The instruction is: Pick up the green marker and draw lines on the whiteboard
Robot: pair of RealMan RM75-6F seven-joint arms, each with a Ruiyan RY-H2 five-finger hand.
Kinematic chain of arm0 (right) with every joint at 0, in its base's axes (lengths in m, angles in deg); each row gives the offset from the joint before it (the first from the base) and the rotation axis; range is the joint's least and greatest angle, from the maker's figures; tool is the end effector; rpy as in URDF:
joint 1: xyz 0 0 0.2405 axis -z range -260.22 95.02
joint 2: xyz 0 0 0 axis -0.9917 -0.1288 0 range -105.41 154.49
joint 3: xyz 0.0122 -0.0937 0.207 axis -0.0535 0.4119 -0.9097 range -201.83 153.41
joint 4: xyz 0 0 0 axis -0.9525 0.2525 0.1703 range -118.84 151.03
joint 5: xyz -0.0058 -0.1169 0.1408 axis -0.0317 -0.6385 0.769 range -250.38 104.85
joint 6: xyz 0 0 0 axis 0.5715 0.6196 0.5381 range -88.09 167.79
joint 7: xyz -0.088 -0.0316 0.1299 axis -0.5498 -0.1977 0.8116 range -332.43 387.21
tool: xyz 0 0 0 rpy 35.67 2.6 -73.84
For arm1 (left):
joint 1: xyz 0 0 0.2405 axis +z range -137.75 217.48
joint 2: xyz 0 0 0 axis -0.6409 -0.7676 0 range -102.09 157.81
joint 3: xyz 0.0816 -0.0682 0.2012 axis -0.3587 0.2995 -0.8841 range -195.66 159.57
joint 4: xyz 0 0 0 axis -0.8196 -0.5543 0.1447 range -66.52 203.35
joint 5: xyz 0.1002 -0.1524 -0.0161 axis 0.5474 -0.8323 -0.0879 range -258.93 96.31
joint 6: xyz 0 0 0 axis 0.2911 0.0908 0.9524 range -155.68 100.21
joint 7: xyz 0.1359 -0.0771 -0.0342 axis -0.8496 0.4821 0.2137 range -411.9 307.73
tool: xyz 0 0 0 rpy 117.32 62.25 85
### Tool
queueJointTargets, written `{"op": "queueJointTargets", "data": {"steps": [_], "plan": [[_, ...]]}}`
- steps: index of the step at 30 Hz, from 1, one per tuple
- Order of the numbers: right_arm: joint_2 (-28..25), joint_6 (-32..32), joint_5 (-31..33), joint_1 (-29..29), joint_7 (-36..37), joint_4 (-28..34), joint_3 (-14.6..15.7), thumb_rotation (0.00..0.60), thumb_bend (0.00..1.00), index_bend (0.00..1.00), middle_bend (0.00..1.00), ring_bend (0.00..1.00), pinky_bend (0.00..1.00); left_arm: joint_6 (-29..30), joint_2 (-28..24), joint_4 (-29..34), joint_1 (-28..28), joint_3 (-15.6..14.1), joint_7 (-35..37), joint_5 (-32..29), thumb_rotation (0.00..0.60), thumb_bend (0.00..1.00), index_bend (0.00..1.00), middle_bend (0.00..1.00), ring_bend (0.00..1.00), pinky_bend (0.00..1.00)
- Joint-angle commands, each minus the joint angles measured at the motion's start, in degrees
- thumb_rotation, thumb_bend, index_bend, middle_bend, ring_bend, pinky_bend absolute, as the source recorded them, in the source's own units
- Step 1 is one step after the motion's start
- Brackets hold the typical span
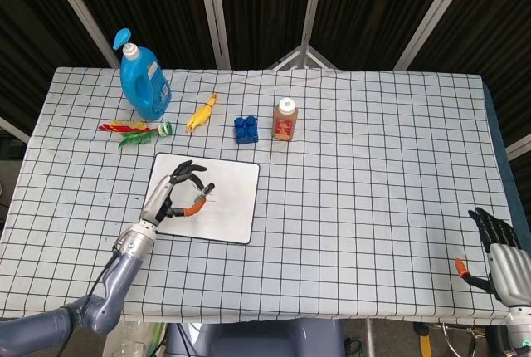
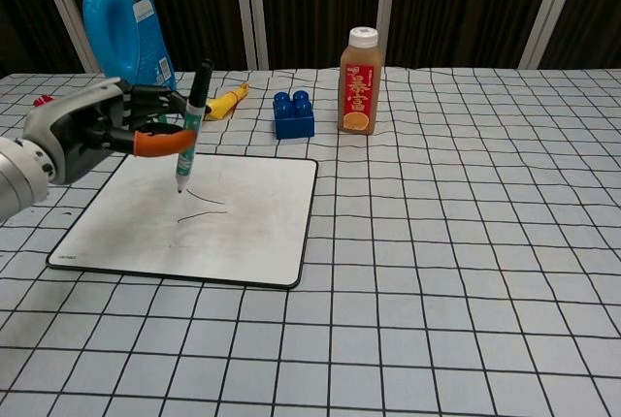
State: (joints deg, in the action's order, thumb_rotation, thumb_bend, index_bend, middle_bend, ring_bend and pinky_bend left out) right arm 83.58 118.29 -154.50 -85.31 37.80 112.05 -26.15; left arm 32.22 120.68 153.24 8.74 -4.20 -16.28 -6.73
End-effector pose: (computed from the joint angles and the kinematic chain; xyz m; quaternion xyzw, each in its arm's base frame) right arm -0.2958 -0.1765 0.1767 0.5477 -0.4970 0.3726 0.5606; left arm -0.1381 0.3070 0.0073 -0.4467 -0.6627 -0.5696 0.1920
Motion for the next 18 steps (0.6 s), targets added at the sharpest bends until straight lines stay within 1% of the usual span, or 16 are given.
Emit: {"op": "queueJointTargets", "data": {"steps": [1, 5, 8, 12, 18], "plan": [[0.01, 0.02, 0.02, 0.03, -0.07, 0.00, 0.02, 0.600, 0.35, 0.00, 0.00, 0.00, 0.00, 1.93, -3.55, 4.65, 0.94, 0.94, 0.36, 1.45, 0.600, 0.55, 0.70, 0.21, 0.05, 0.11], [-0.06, 0.10, 0.02, 0.10, -0.07, 0.02, 0.04, 0.600, 0.35, 0.00, 0.00, 0.00, 0.00, 2.80, -5.81, 7.29, 1.50, 1.30, -1.29, 1.12, 0.600, 0.55, 0.70, 0.21, 0.05, 0.11], [-0.07, 0.13, -0.05, 0.14, -0.15, -0.01, 0.11, 0.600, 0.35, 0.00, 0.00, 0.00, 0.00, 3.16, -7.29, 8.42, 2.01, 1.03, -3.38, 0.60, 0.600, 0.55, 0.70, 0.21, 0.05, 0.11], [-0.08, 0.09, -0.02, 0.16, -0.25, -0.05, 0.15, 0.600, 0.35, 0.00, 0.00, 0.00, 0.00, 3.95, -9.38, 9.00, 2.88, -0.04, -8.23, 0.12, 0.600, 0.55, 0.70, 0.21, 0.05, 0.10], [-0.12, 0.08, 0.03, 0.15, -0.42, 0.14, 0.11, 0.600, 0.35, 0.00, 0.00, 0.00, 0.00, 3.93, -11.78, 6.91, 3.72, -1.68, -18.49, -3.11, 0.600, 0.54, 0.69, 0.21, 0.05, 0.10]]}}
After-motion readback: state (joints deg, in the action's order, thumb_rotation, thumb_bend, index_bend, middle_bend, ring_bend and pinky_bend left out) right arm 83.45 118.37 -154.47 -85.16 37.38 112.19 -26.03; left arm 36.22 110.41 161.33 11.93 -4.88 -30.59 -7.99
